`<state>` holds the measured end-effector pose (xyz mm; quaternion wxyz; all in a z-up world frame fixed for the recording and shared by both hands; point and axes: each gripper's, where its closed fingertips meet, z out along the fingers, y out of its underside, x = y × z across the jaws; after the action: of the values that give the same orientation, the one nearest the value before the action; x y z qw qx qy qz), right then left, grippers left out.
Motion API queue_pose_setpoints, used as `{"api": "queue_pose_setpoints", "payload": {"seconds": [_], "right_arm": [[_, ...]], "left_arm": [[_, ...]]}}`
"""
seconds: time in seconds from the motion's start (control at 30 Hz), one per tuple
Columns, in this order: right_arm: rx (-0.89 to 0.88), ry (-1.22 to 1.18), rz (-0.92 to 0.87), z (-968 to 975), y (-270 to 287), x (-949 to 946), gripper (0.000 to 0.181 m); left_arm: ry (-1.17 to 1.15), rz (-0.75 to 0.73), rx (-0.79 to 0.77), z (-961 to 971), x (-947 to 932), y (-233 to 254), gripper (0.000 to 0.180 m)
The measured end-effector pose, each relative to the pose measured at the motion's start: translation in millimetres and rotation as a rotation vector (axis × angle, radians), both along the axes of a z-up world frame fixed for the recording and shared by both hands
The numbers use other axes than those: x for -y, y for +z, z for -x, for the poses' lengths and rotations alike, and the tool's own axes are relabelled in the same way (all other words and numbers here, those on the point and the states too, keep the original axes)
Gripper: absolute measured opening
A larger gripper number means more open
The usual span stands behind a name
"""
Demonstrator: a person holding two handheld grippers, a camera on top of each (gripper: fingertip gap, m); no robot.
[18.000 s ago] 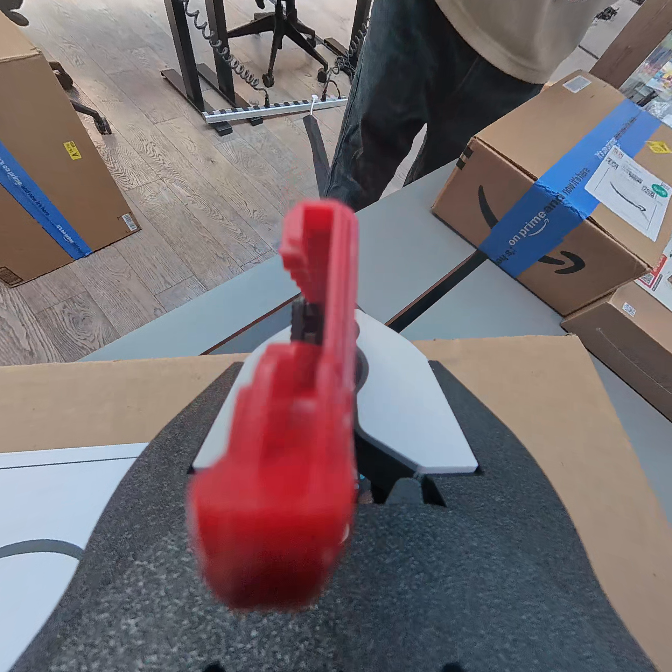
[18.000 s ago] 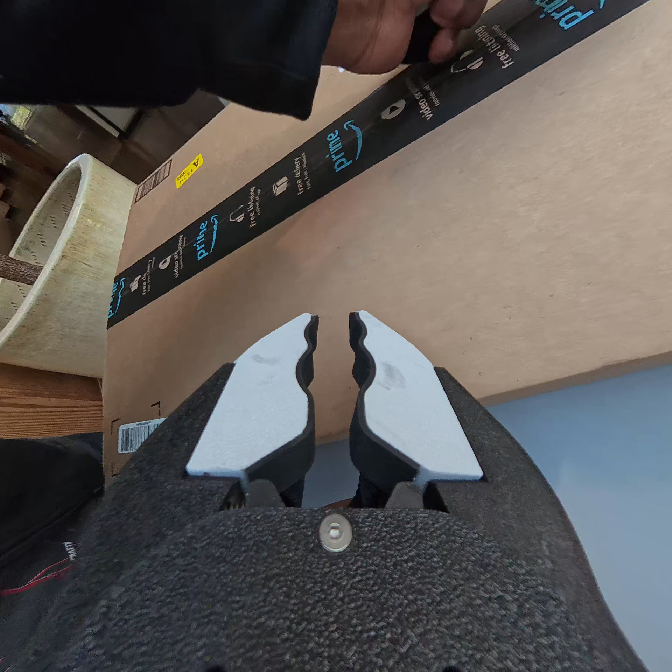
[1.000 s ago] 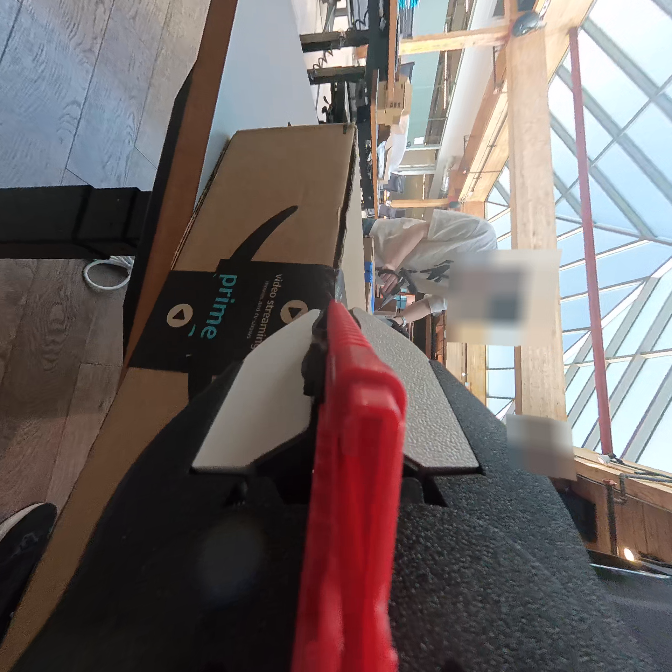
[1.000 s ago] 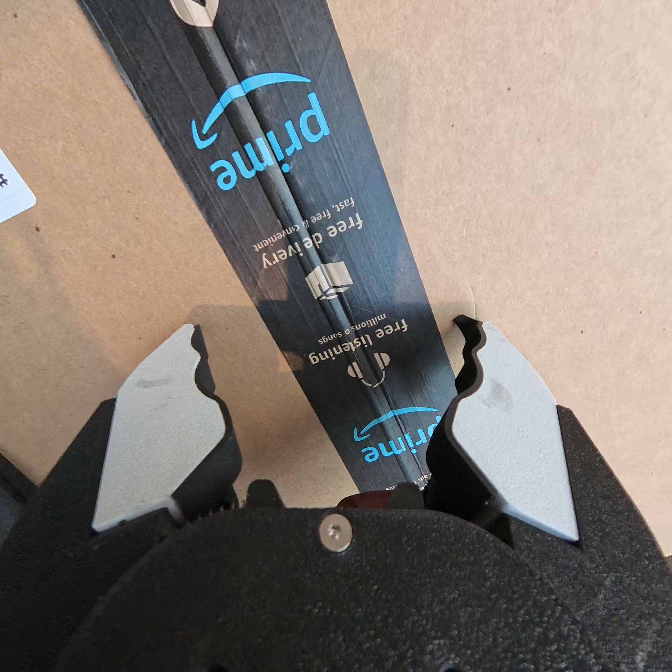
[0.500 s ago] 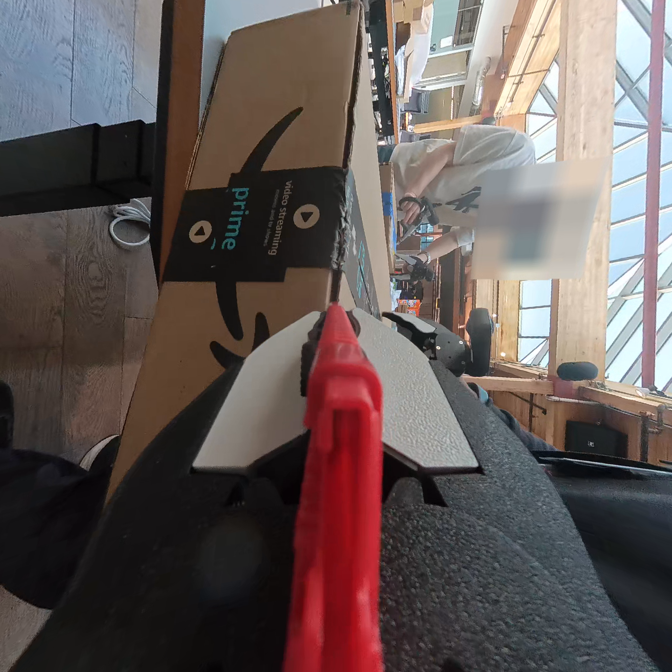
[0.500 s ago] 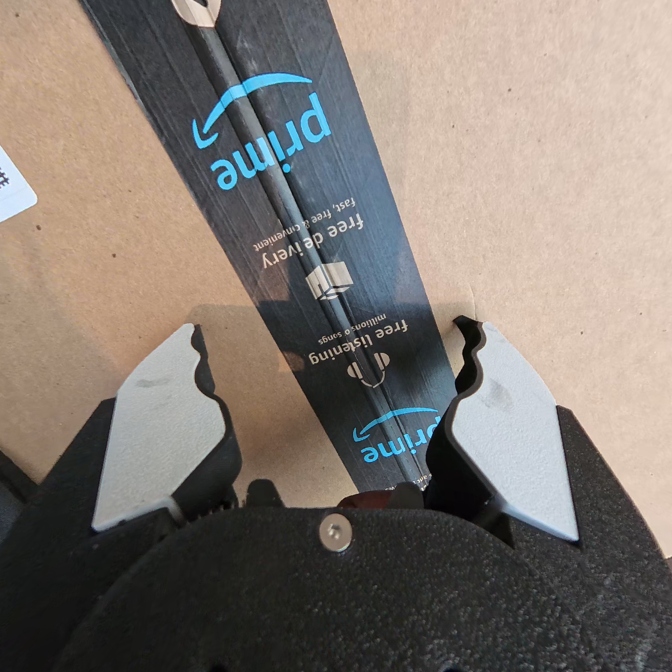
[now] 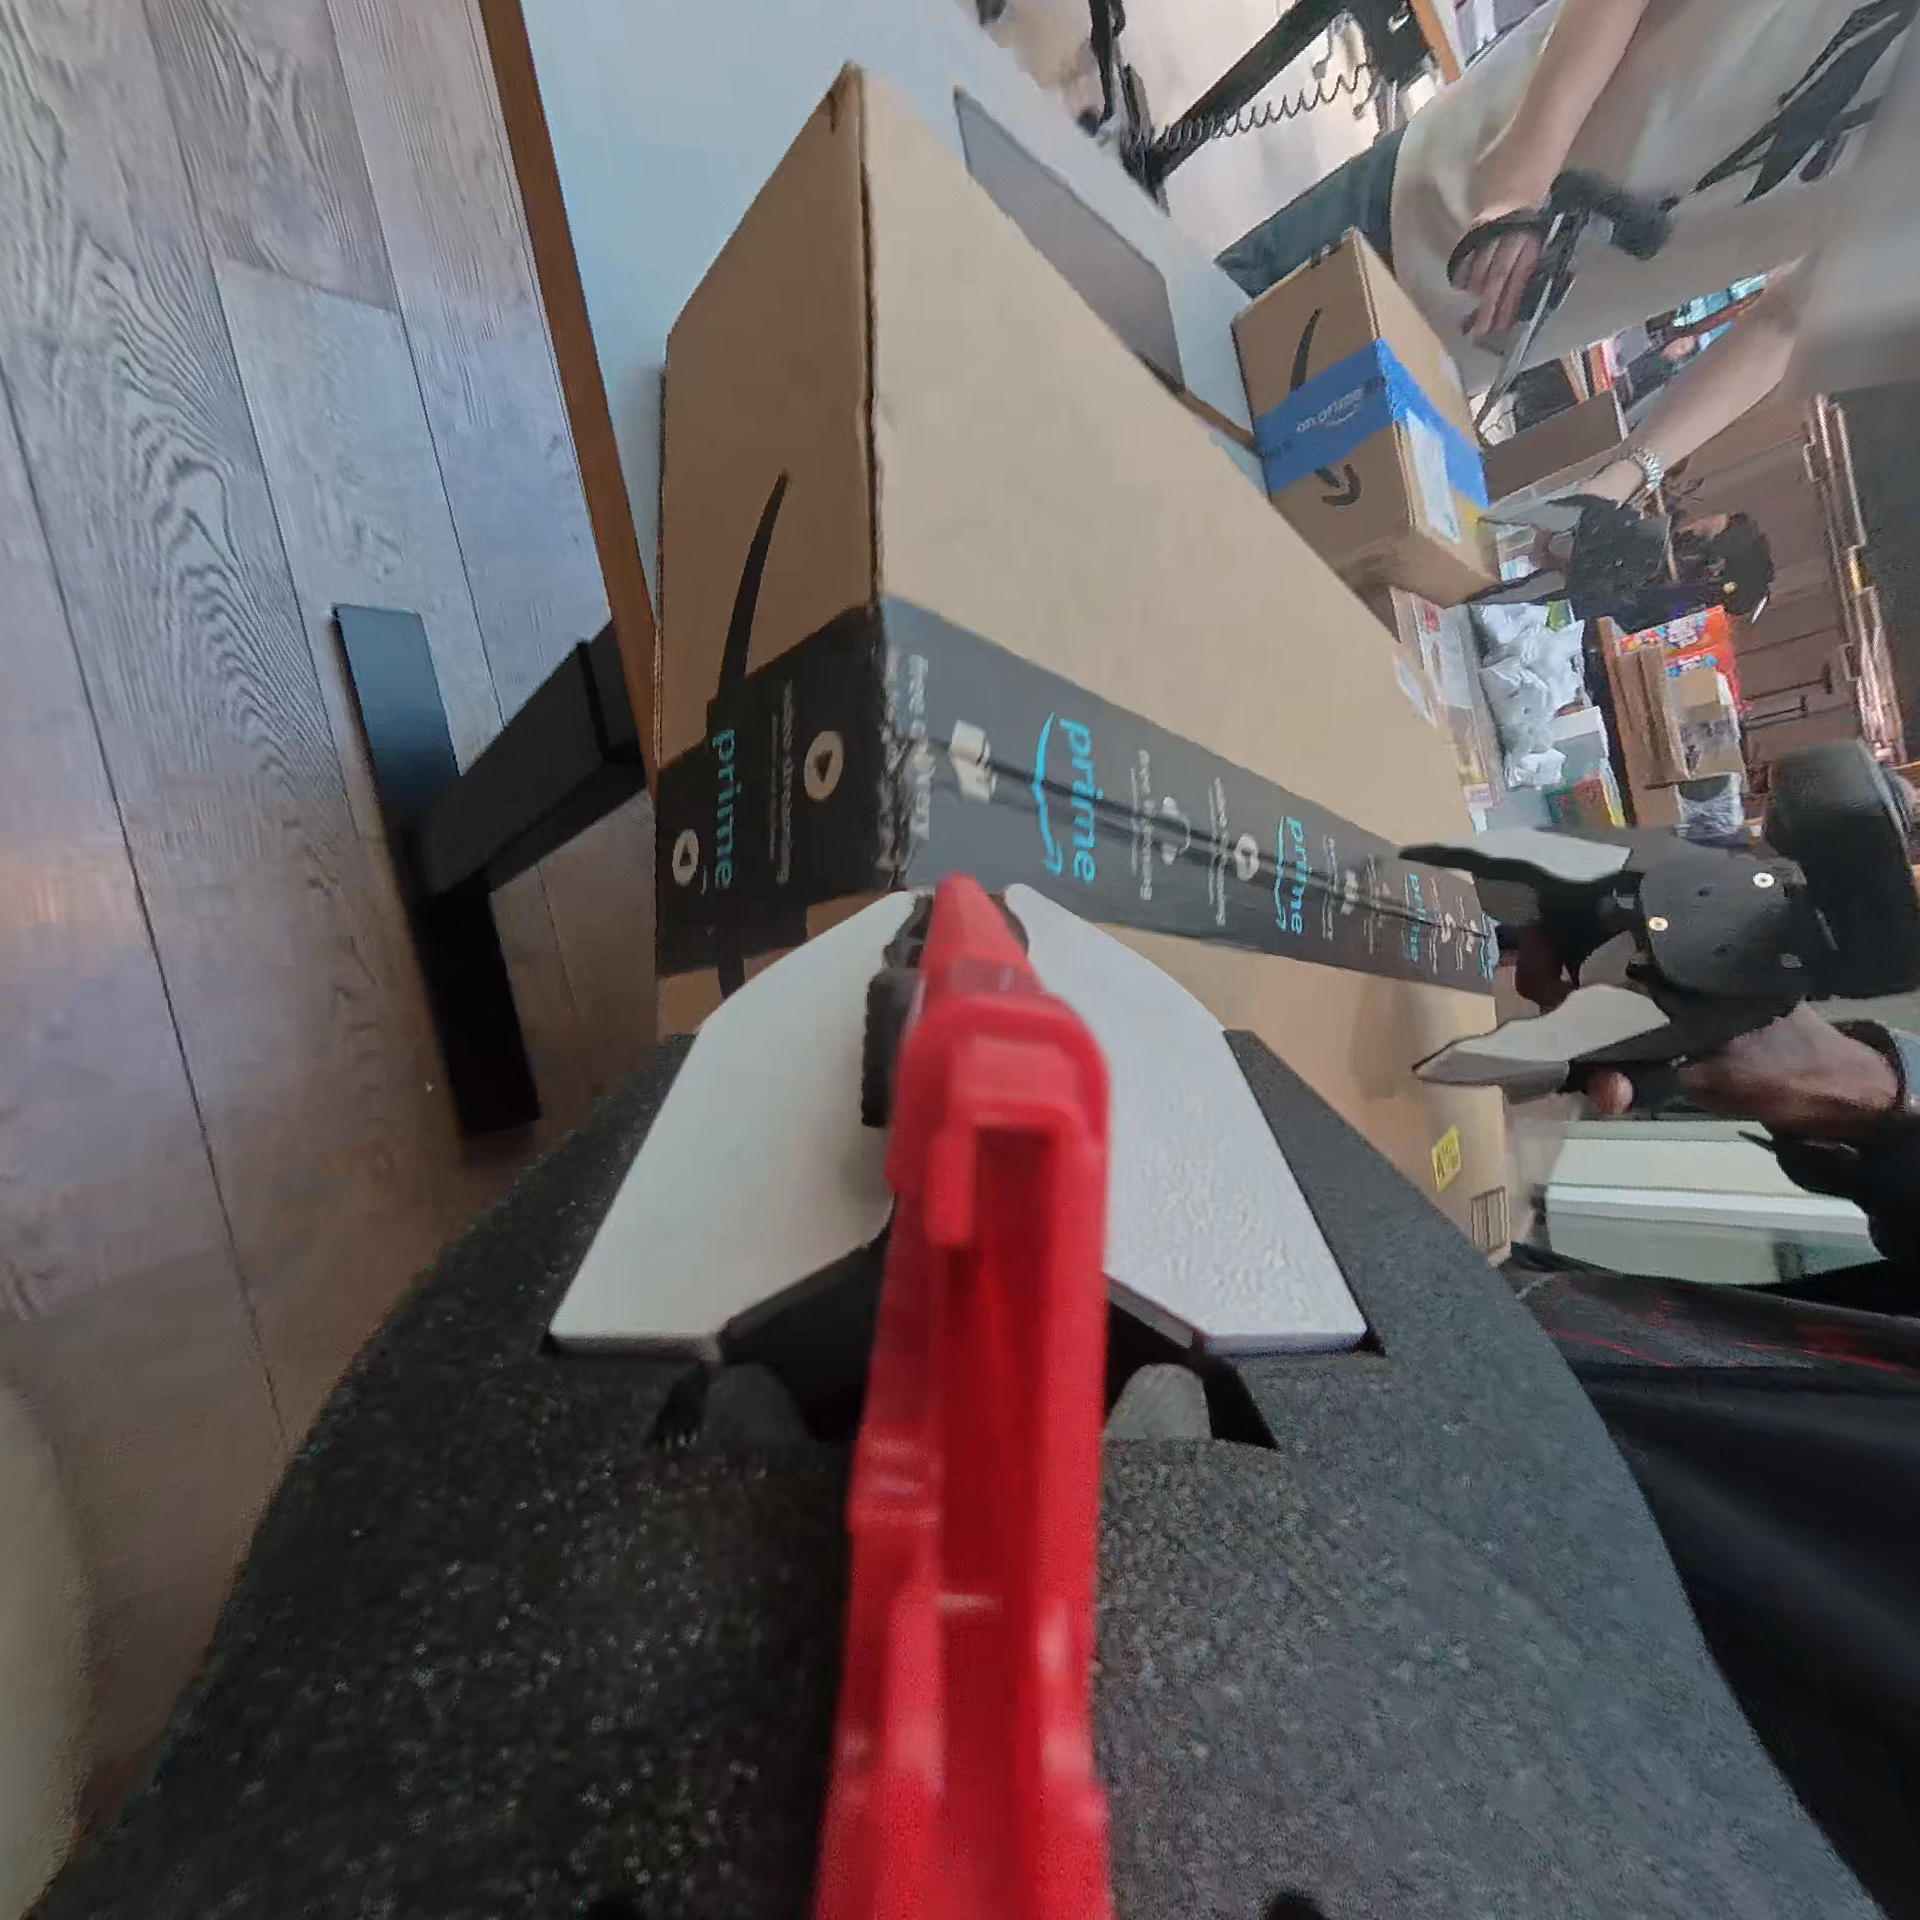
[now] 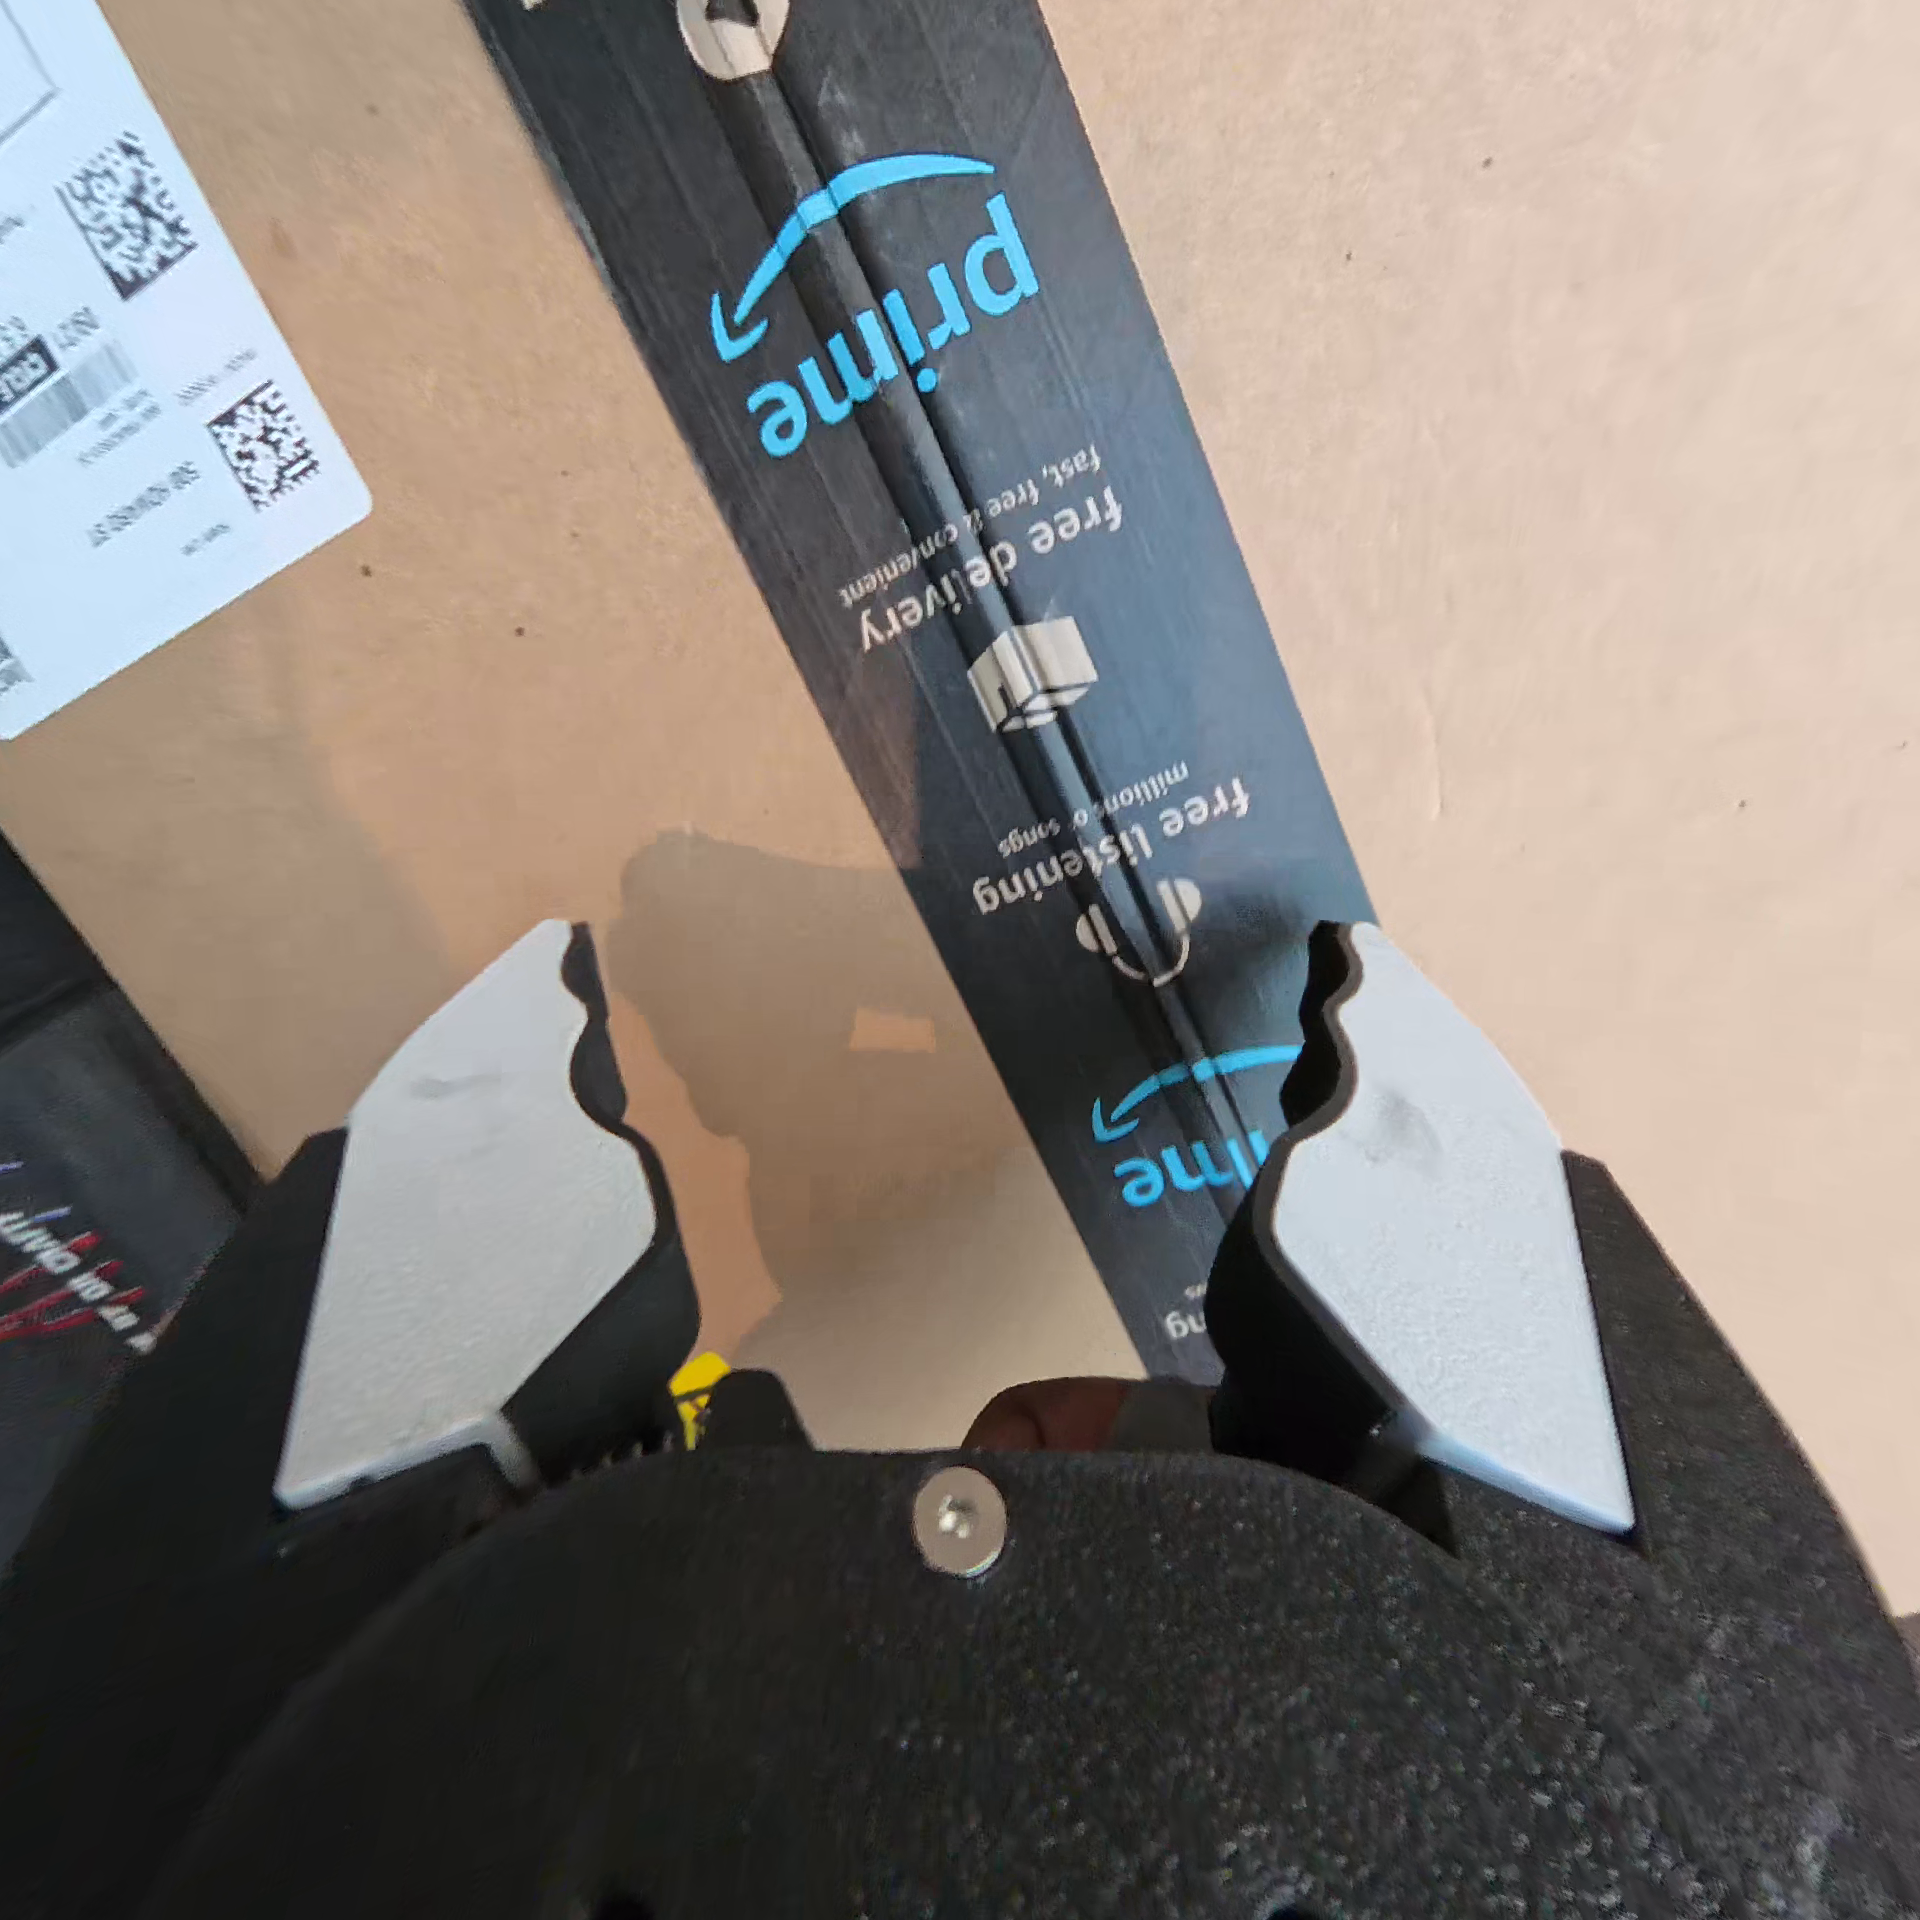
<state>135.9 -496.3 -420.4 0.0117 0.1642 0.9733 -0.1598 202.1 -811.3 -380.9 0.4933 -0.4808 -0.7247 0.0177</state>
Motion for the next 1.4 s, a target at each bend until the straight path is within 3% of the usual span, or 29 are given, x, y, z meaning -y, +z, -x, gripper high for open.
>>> {"api": "queue_pose_setpoints", "payload": {"seconds": [0.07,0.17,0.33,0.43,0.57,0.67,0.83,1.0,1.07,1.13,1.3,1.4], "right_arm": [[0.009,-0.022,0.027,-5,6,-11,0.124],[0.015,-0.059,0.071,-10,16,-29,0.122],[0.062,-0.093,0.226,-16,41,-50,0.111],[0.115,-0.082,0.354,-13,65,-57,0.102],[0.193,-0.091,0.507,-2,96,-84,0.074],[0.292,-0.104,0.542,0,99,-122,0.059],[0.376,-0.153,0.618,8,95,-185,0.049],[0.447,-0.196,0.676,17,88,-229,0.031],[0.48,-0.215,0.692,20,85,-243,0.01],[0.485,-0.231,0.687,25,75,-258,0.009],[0.524,-0.31,0.759,39,61,-288,0.009],[0.544,-0.393,0.803,52,50,-309,0.009]], "left_arm": [[0.013,0.048,-0.054,18,1,24,0.012],[-0.089,0.004,-0.147,48,-31,58,0.013],[-0.402,-0.282,-0.201,86,-169,86,0.012],[-0.677,-0.311,-0.226,88,-266,88,0.012],[-0.965,-0.29,-0.278,87,-372,88,0.012],[-1.082,-0.324,-0.301,88,-433,92,0.013],[-1.223,-0.375,-0.255,91,-512,87,0.012],[-1.314,-0.392,-0.183,94,-570,75,0.012],[-1.333,-0.392,-0.148,96,-588,69,0.012],[-1.334,-0.378,-0.09,100,-603,60,0.012],[-1.215,-0.381,0.078,128,-627,38,0.036],[-1.066,-0.259,0.103,161,-621,18,0.06]]}}
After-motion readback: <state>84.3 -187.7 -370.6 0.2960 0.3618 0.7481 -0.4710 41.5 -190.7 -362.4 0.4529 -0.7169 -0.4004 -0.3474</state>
